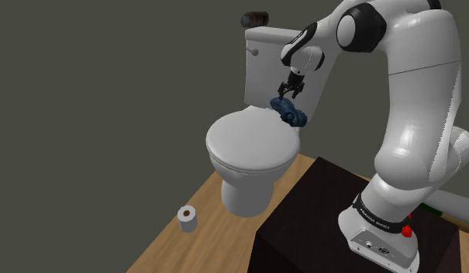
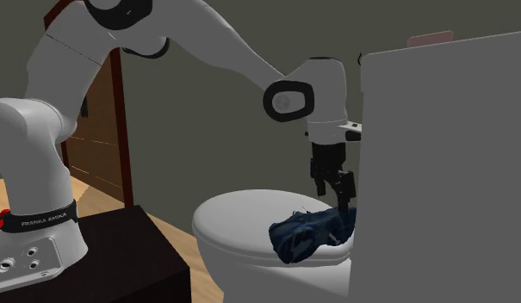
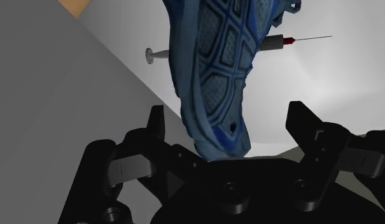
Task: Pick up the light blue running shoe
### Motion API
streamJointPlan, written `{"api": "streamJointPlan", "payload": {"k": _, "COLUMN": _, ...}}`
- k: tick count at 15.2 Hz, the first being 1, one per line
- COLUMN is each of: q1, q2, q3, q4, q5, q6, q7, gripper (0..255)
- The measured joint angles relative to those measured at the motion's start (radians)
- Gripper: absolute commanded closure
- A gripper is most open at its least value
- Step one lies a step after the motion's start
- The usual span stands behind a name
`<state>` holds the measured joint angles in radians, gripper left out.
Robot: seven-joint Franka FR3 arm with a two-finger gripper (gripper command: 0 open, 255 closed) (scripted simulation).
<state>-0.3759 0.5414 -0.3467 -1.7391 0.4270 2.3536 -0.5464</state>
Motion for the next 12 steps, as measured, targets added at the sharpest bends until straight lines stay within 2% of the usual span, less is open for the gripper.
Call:
{"api": "streamJointPlan", "payload": {"k": 7, "q1": -0.018, "q2": 0.030, "q3": 0.026, "q4": 0.004, "q5": 0.037, "q6": 0.067, "q7": -0.010, "gripper": 0}}
{"api": "streamJointPlan", "payload": {"k": 8, "q1": -0.020, "q2": 0.027, "q3": 0.029, "q4": -0.001, "q5": 0.037, "q6": 0.069, "q7": -0.017, "gripper": 255}}
{"api": "streamJointPlan", "payload": {"k": 12, "q1": -0.024, "q2": 0.031, "q3": 0.028, "q4": -0.020, "q5": 0.036, "q6": 0.078, "q7": -0.036, "gripper": 255}}
